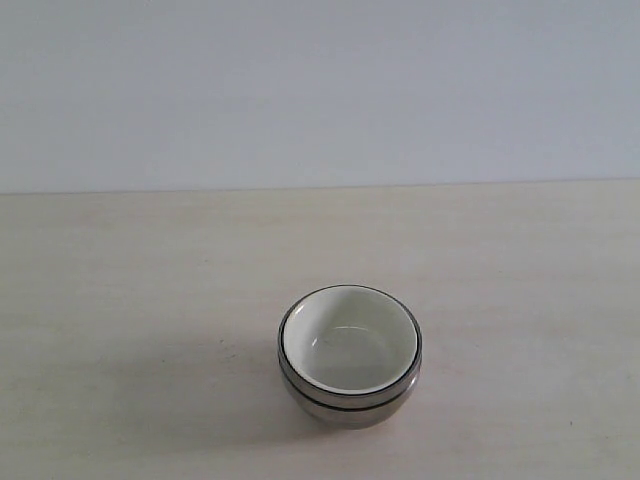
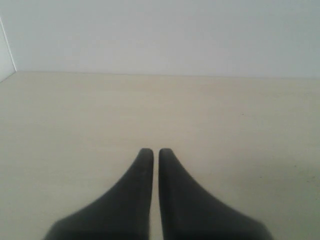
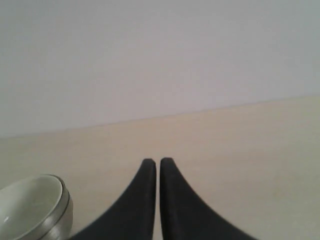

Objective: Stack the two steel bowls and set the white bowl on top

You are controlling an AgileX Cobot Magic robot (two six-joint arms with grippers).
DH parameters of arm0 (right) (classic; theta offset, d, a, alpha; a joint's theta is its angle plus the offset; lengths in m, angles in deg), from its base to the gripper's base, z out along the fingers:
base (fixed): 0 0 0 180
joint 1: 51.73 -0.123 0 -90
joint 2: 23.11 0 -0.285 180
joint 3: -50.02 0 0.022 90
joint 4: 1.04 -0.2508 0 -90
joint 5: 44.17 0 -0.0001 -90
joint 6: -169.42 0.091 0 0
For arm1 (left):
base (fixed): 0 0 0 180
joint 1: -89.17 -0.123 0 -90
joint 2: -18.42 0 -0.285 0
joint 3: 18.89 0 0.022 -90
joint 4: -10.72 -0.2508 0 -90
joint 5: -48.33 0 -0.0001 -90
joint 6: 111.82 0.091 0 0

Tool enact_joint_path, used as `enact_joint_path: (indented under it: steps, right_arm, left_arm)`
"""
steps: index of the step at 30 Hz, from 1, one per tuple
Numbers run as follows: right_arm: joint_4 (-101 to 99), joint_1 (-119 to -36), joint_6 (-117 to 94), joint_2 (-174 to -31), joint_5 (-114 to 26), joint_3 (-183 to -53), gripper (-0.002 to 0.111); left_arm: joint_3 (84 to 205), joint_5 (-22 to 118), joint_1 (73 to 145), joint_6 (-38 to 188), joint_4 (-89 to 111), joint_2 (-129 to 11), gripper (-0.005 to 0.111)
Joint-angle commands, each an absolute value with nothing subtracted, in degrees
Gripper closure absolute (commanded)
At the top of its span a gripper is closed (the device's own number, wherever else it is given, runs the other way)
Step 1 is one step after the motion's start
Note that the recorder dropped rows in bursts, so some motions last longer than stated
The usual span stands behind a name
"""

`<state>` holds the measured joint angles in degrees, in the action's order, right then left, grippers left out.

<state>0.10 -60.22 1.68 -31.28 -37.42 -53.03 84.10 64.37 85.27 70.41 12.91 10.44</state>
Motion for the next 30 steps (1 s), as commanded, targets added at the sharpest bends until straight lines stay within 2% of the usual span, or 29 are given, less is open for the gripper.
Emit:
enact_joint_path:
  steps: [1, 24, 30]
  right_arm:
    - [1.17, -60.28, 2.11, -30.89, -35.1, -52.77, 0.108]
    - [1.26, -60.28, -0.22, -30.89, -34.72, -52.77, 0.108]
    - [1.26, -60.28, -7.08, -30.89, -24.11, -52.77, 0.108]
  left_arm:
    - [83.89, 64.22, 85.12, 70.77, 12.74, 10.63, 0.103]
    - [83.89, 64.22, 85.12, 70.77, 12.74, 10.63, 0.103]
    - [83.89, 64.22, 85.12, 70.77, 12.74, 10.63, 0.103]
